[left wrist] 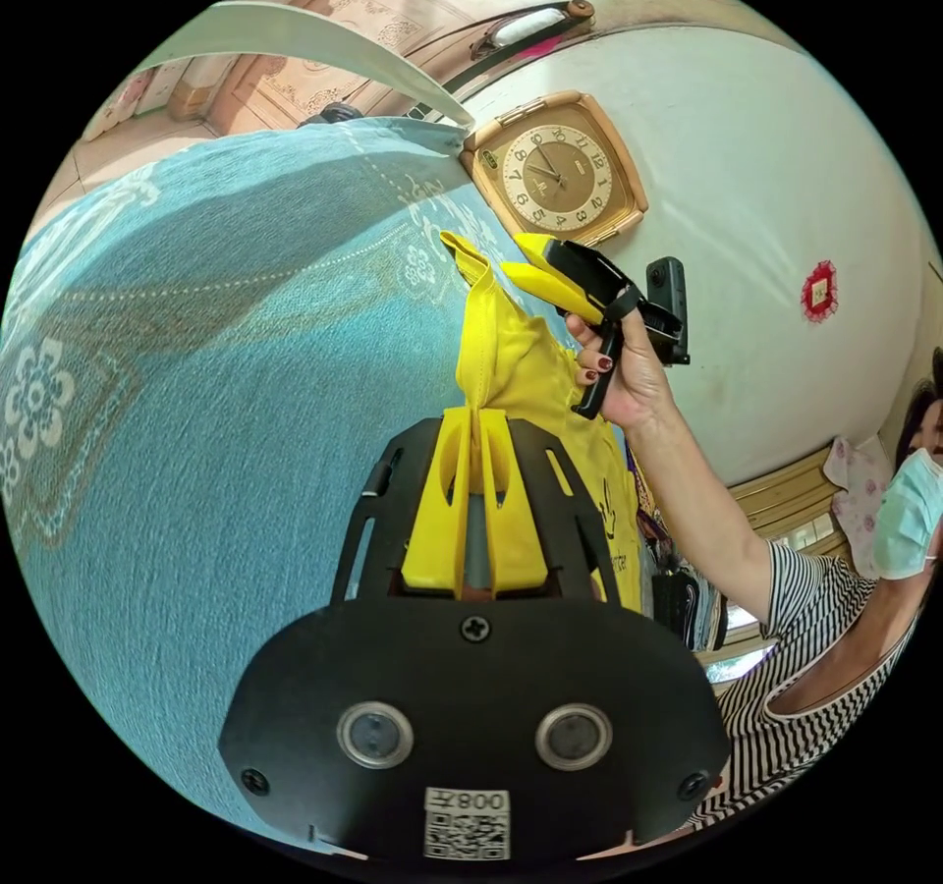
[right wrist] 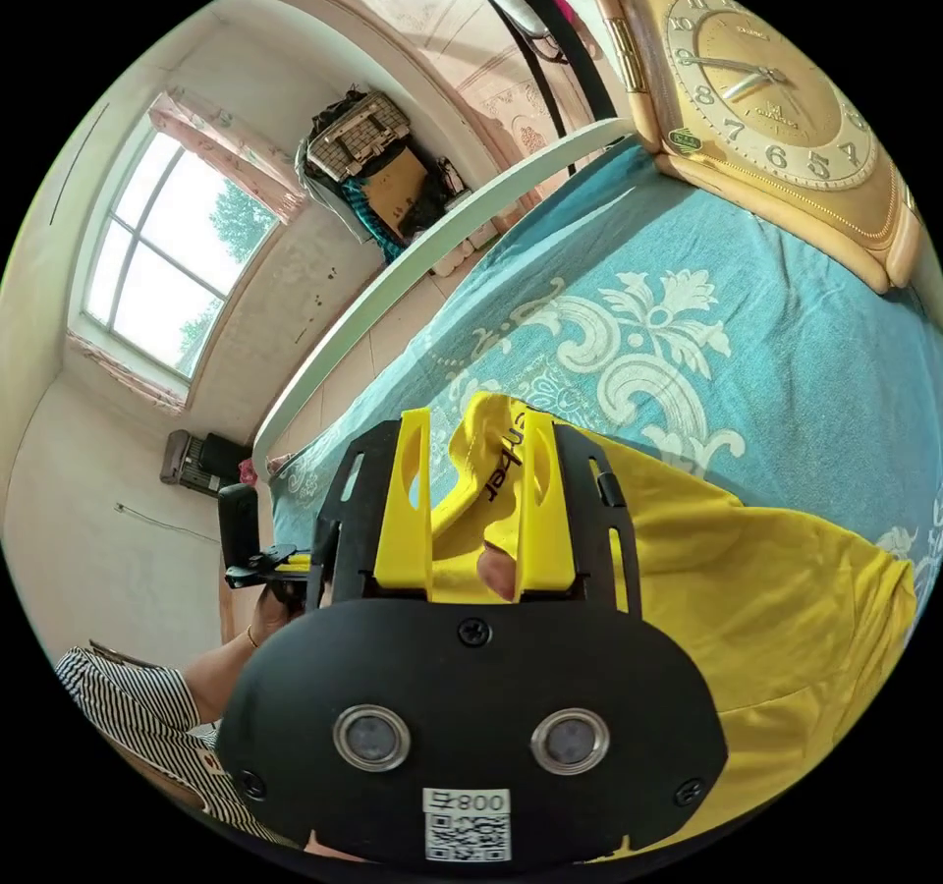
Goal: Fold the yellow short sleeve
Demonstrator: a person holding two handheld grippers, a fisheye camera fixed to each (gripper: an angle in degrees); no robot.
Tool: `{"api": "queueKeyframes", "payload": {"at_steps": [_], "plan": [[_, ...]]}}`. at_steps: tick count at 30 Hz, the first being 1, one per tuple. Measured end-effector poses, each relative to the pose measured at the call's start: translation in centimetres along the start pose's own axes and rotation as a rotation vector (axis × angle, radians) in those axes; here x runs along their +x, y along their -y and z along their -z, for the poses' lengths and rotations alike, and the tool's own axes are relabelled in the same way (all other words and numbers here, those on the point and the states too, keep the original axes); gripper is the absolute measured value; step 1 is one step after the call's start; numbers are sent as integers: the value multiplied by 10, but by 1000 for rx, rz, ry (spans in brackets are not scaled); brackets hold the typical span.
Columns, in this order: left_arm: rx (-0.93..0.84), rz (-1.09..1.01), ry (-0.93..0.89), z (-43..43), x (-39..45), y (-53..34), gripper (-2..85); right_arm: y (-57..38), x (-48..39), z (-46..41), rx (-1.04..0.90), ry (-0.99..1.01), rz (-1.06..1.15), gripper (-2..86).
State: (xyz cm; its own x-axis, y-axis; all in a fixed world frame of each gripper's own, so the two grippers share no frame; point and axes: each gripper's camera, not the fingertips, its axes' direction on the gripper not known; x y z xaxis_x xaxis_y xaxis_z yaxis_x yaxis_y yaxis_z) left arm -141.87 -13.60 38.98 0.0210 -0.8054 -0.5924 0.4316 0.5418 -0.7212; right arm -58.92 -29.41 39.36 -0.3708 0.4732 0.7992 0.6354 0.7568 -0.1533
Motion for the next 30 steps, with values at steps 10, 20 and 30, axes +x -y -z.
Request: {"api": "queueKeyframes", "payload": {"at_steps": [10, 20, 30], "plan": [[101, -47, 107, 44, 22, -38, 26, -171, 8, 157, 67, -54, -95, 98], [51, -118, 210, 50, 52, -65, 23, -211, -50, 158, -127, -97, -20, 84], [-95, -215, 225, 70, 66, -111, 21, -339, -73, 304, -17, -70, -180, 84]]}}
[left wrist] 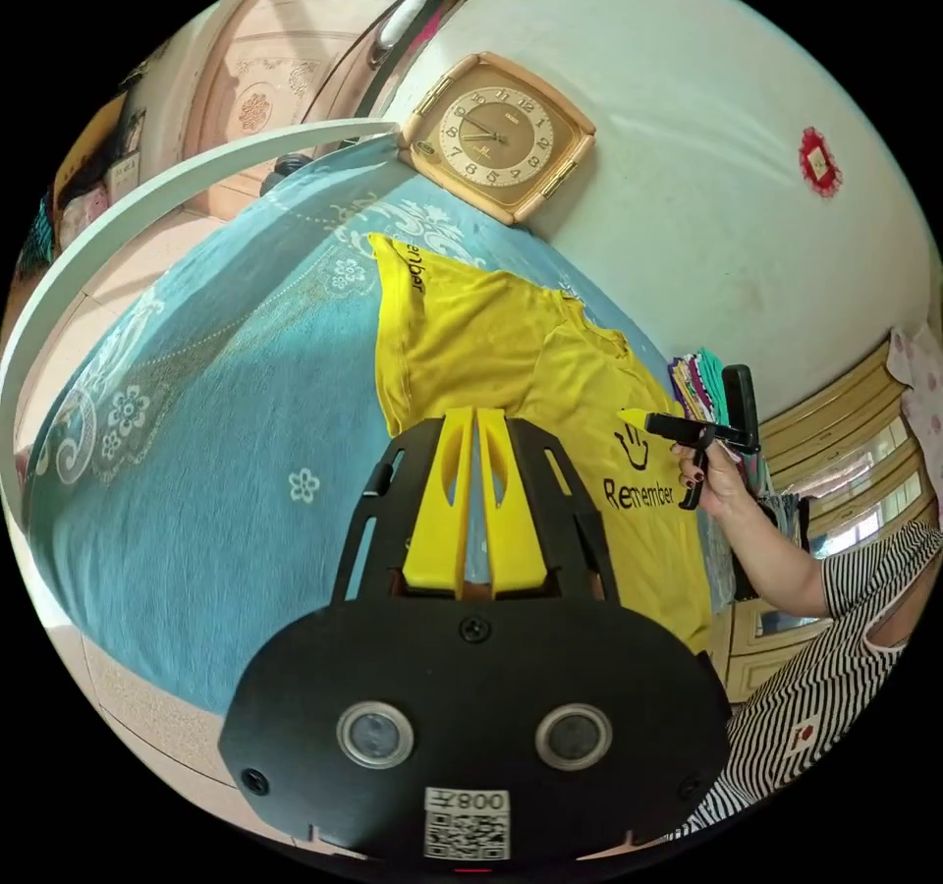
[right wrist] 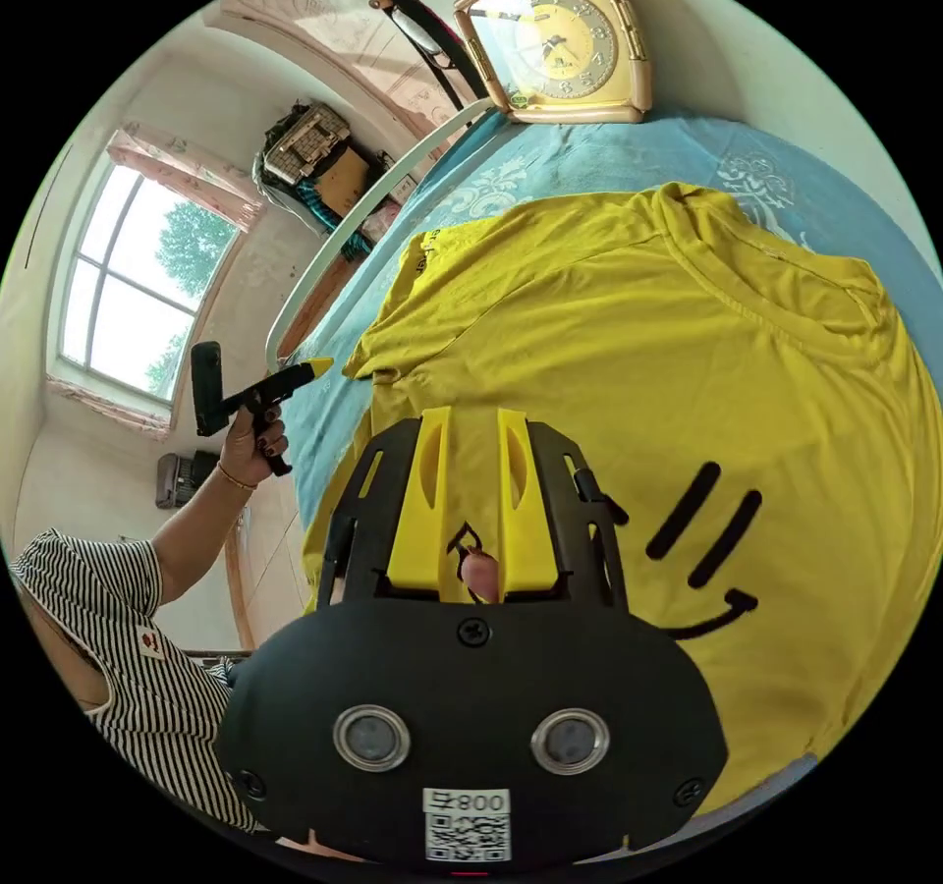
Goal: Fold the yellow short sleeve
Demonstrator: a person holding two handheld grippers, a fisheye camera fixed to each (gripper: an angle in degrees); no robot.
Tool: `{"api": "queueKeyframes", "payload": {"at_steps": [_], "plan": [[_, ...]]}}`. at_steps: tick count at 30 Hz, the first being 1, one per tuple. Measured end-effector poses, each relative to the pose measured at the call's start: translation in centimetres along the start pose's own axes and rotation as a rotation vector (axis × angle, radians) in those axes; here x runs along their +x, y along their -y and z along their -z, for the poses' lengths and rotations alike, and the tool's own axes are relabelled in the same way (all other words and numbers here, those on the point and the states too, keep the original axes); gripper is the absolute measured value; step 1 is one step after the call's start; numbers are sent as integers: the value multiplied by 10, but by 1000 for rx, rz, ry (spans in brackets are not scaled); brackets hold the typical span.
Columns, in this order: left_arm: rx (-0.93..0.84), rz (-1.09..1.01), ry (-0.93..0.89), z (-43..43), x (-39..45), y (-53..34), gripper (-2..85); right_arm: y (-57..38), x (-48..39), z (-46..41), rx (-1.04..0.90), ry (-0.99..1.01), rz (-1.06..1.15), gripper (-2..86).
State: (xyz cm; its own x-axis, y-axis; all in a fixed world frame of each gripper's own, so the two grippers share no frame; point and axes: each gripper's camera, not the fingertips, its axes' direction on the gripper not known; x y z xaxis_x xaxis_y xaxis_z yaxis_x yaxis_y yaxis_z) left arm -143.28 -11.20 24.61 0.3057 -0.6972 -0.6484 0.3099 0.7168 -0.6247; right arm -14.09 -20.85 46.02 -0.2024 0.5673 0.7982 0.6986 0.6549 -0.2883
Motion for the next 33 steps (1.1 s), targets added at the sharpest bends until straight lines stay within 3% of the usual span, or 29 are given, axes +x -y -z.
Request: {"api": "queueKeyframes", "payload": {"at_steps": [4, 10, 16, 20, 27, 33], "plan": [[-124, 56, -65, 26, -6, -76, 57, -128, 11, 100, 60, -20, -182, 86], [-215, 320, -275, 52, -34, -195, 108, -329, -2, 220, 133, -70, -508, 97], [-289, 423, -379, 37, -59, -253, 128, -481, -21, 290, 160, -73, -738, 114], [-264, 492, -526, 25, -73, -271, 121, -545, -31, 307, 137, -70, -801, 121], [-320, 442, -544, 30, -63, -286, 43, -634, -27, 320, 207, 67, -886, 132], [-262, 463, -565, 46, -56, -301, 15, -686, -35, 341, 319, 208, -888, 112]]}}
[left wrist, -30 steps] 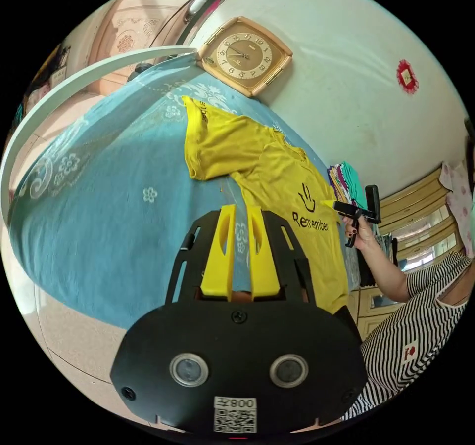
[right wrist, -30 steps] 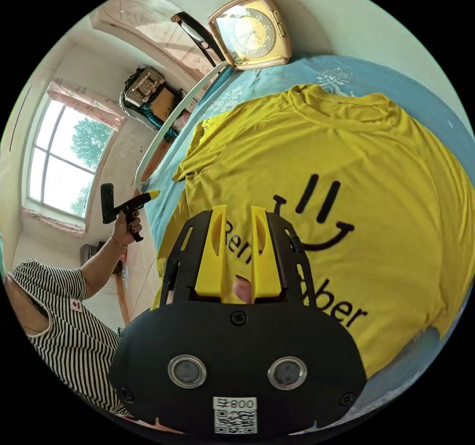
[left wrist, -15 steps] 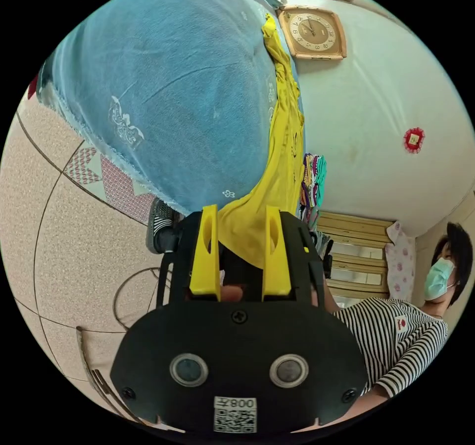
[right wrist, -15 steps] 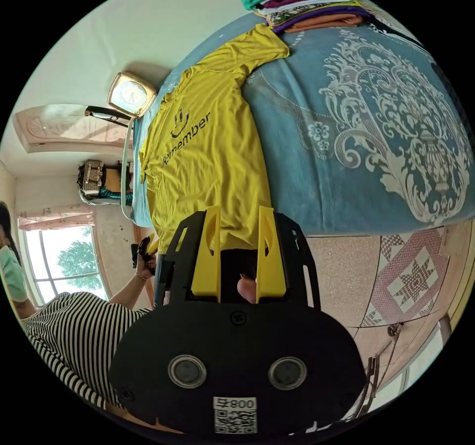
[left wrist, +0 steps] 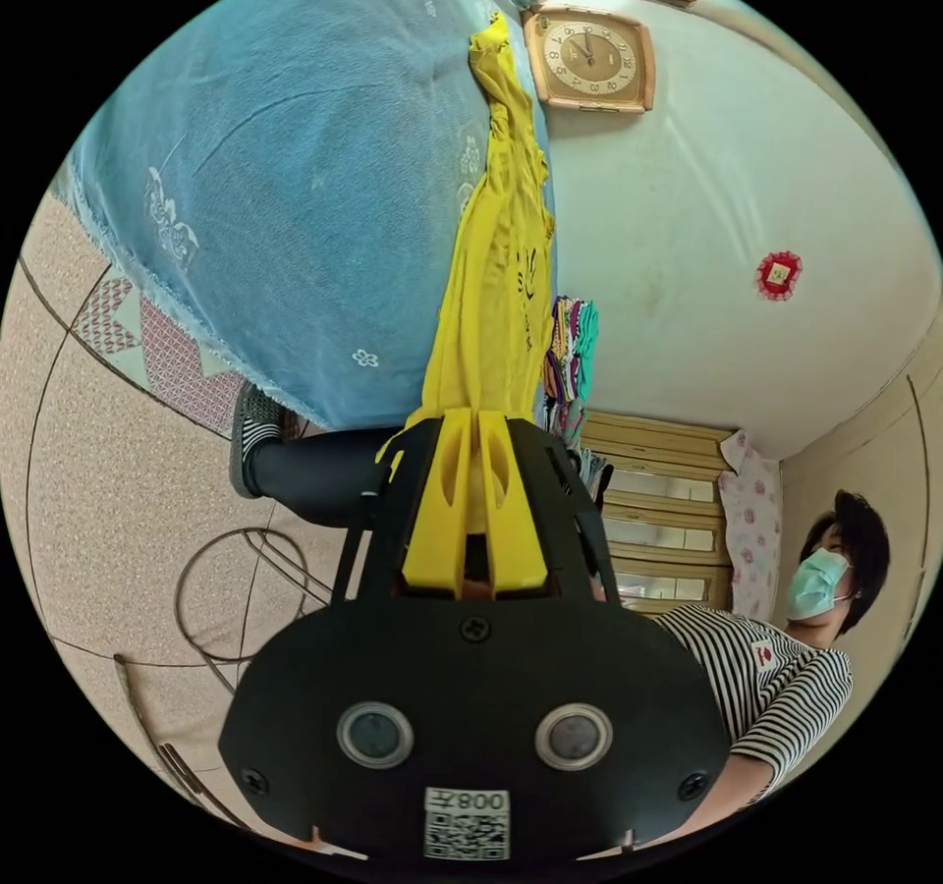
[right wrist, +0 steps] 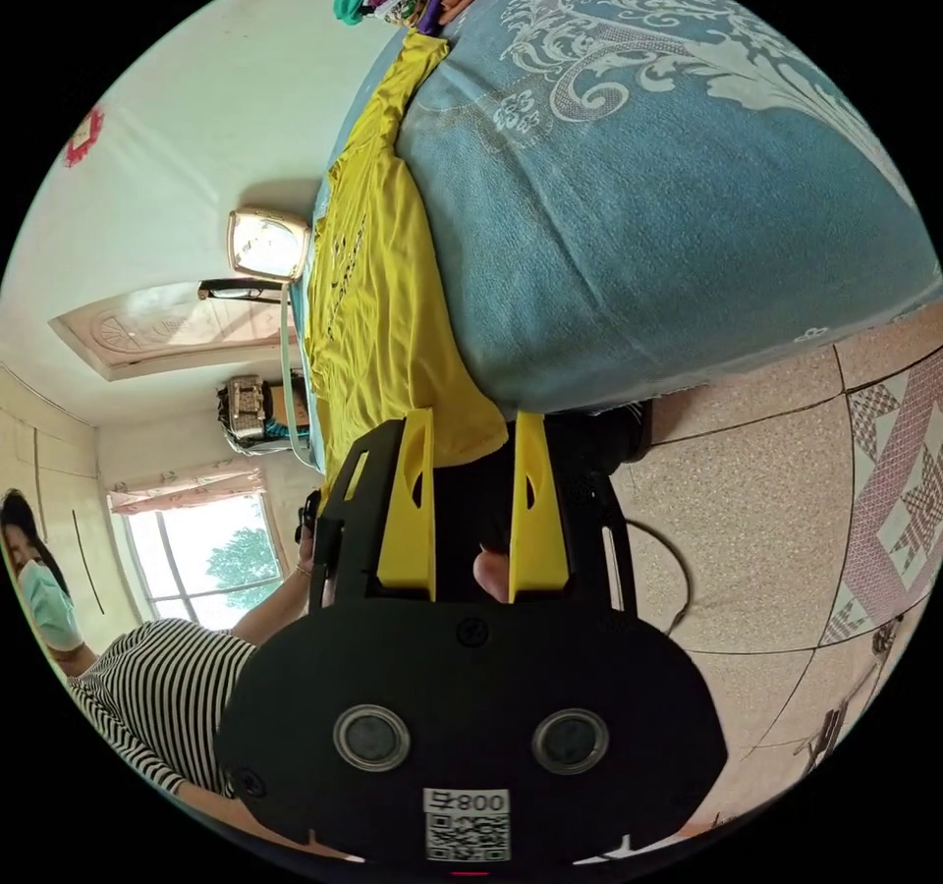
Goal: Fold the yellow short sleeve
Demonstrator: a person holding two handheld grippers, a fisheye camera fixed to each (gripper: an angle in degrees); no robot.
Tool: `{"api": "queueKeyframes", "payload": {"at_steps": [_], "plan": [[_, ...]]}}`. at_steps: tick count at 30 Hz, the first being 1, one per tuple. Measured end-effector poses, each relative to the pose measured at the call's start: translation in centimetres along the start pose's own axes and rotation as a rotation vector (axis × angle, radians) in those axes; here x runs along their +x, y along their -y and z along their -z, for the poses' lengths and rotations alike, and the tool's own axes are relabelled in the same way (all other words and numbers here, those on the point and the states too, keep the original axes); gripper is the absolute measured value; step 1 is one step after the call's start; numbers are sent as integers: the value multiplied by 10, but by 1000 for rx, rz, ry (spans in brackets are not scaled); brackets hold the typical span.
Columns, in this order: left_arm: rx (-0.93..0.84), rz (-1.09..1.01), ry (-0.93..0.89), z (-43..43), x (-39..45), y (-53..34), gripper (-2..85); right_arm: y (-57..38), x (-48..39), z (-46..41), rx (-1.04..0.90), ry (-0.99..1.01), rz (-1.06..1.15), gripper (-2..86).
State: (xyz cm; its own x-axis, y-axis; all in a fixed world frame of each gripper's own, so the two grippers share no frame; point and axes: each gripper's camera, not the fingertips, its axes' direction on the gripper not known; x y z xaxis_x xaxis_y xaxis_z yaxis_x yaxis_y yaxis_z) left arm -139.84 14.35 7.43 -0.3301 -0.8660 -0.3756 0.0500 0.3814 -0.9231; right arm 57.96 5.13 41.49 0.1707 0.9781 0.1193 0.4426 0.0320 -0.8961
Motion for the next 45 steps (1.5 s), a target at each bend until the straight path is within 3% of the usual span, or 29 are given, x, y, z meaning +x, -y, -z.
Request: {"api": "queueKeyframes", "payload": {"at_steps": [7, 14, 27, 45], "plan": [[57, -10, -11, 0, 4, -19, 9, -43, 21, 59, 11, 208, 17, 35], [62, -69, 9, -8, 15, -25, 8, -82, 24, 141, 56, 326, 72, 15], [94, -157, 43, -21, 13, -26, 8, -142, -15, 245, -9, 327, 225, 9], [83, 8, 137, -151, -85, 21, 12, -166, -3, 262, -84, 227, 68, 9]]}}
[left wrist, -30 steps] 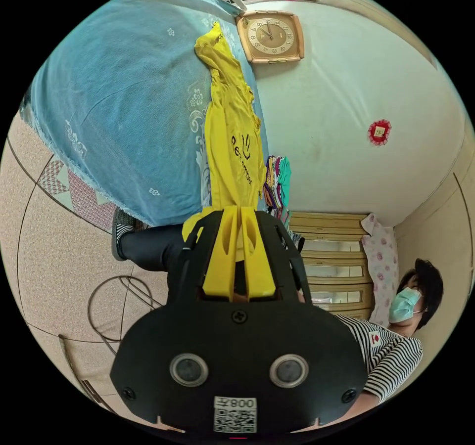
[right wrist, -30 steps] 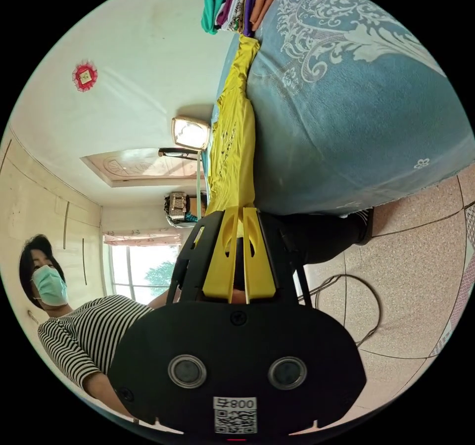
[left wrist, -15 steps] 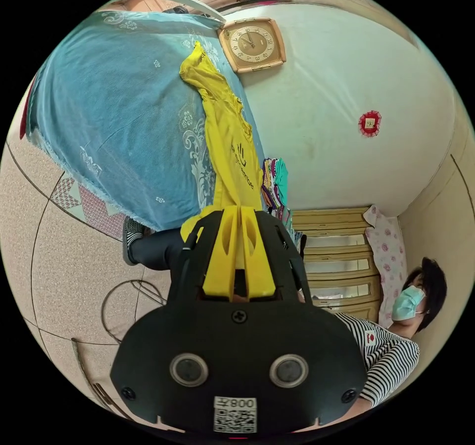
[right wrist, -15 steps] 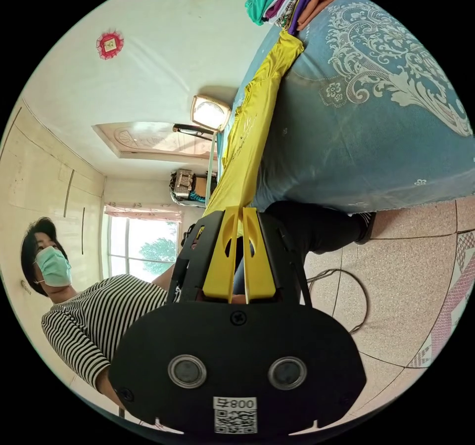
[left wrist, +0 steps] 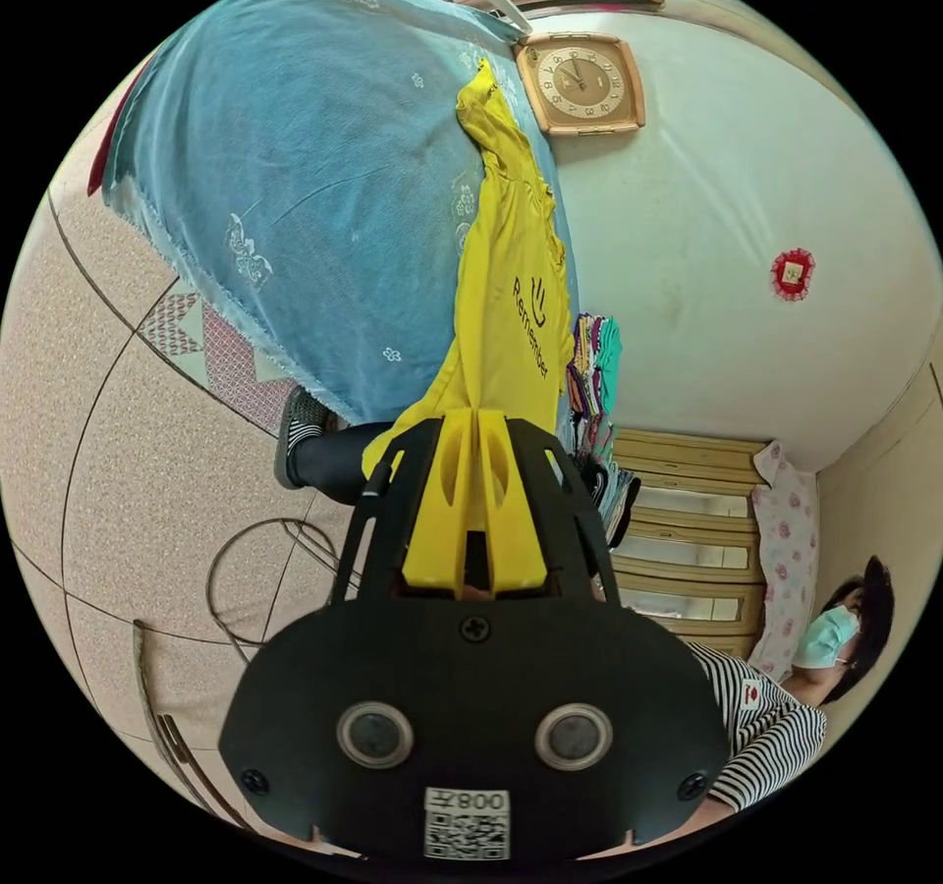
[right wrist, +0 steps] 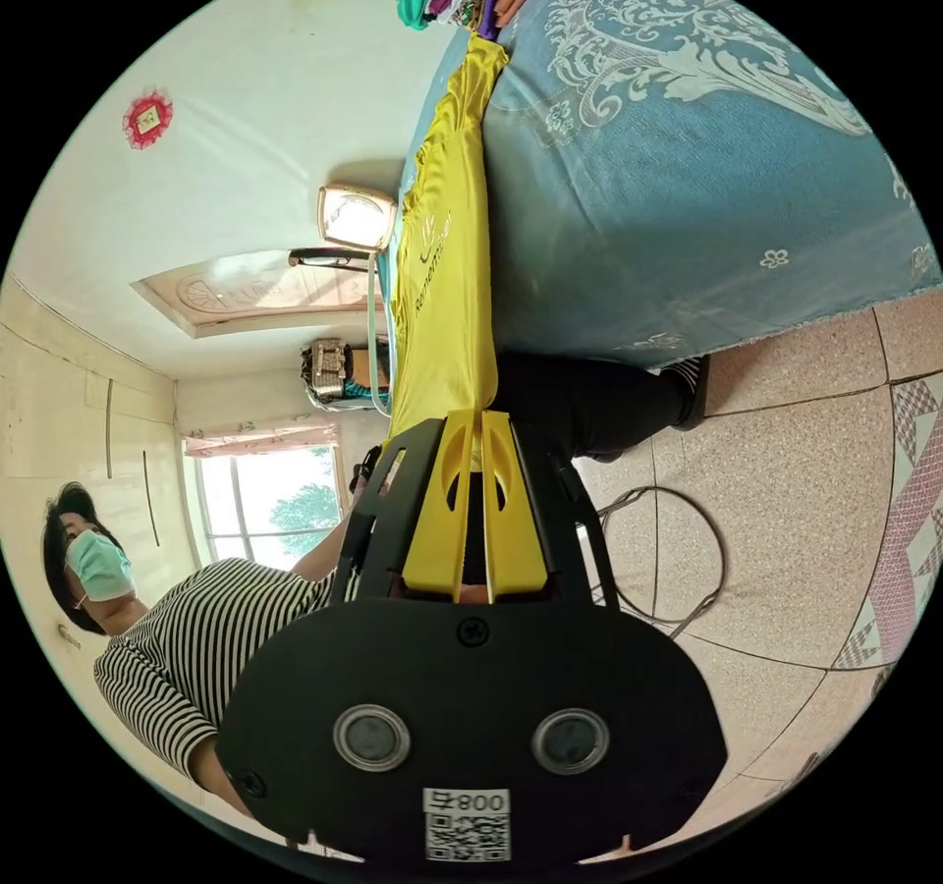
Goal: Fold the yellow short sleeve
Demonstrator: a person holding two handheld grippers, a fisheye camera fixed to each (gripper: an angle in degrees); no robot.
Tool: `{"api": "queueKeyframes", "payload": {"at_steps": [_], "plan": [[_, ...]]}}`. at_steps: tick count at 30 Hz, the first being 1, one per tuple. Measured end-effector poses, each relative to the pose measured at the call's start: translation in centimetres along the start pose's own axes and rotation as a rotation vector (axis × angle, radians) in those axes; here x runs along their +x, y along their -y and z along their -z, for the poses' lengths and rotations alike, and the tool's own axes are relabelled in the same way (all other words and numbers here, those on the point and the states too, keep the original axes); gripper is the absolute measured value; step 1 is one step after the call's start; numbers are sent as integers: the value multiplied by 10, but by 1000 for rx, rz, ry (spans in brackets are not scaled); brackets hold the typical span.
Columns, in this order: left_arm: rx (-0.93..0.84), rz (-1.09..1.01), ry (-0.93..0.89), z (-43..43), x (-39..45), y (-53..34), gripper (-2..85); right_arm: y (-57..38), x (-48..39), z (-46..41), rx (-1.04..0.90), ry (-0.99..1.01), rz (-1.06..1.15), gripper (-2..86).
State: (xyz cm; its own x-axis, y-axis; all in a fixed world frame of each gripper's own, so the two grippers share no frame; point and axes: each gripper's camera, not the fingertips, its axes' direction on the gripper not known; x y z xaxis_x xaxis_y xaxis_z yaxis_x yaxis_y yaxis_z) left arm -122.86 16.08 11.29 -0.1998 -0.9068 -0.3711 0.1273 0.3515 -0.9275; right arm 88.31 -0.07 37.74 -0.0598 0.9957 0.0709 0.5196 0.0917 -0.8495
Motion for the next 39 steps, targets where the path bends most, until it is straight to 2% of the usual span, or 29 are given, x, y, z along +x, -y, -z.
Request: {"api": "queueKeyframes", "payload": {"at_steps": [8, 13, 18, 24, 29, 34, 39], "plan": [[94, 128, 31, -95, -34, 29, 40, 18, 10, -24, -8, 6, -129, 22], [202, 149, 124, -117, -44, 41, 69, 9, 10, -10, 100, 7, -182, 46], [187, 27, 158, -166, -24, 76, 63, 23, -22, 6, 243, -77, -137, 59], [-52, -292, 176, -331, 60, 162, 38, 111, -101, -30, 285, -249, 59, 67], [-336, -591, 165, -540, 148, 235, 33, 189, -151, -71, 343, -378, 162, 69], [-475, -797, 155, -717, 206, 286, 41, 252, -180, -90, 540, -473, 189, 72], [-550, -956, 177, -868, 244, 332, 62, 298, -188, -107, 615, -517, 200, 84]]}}
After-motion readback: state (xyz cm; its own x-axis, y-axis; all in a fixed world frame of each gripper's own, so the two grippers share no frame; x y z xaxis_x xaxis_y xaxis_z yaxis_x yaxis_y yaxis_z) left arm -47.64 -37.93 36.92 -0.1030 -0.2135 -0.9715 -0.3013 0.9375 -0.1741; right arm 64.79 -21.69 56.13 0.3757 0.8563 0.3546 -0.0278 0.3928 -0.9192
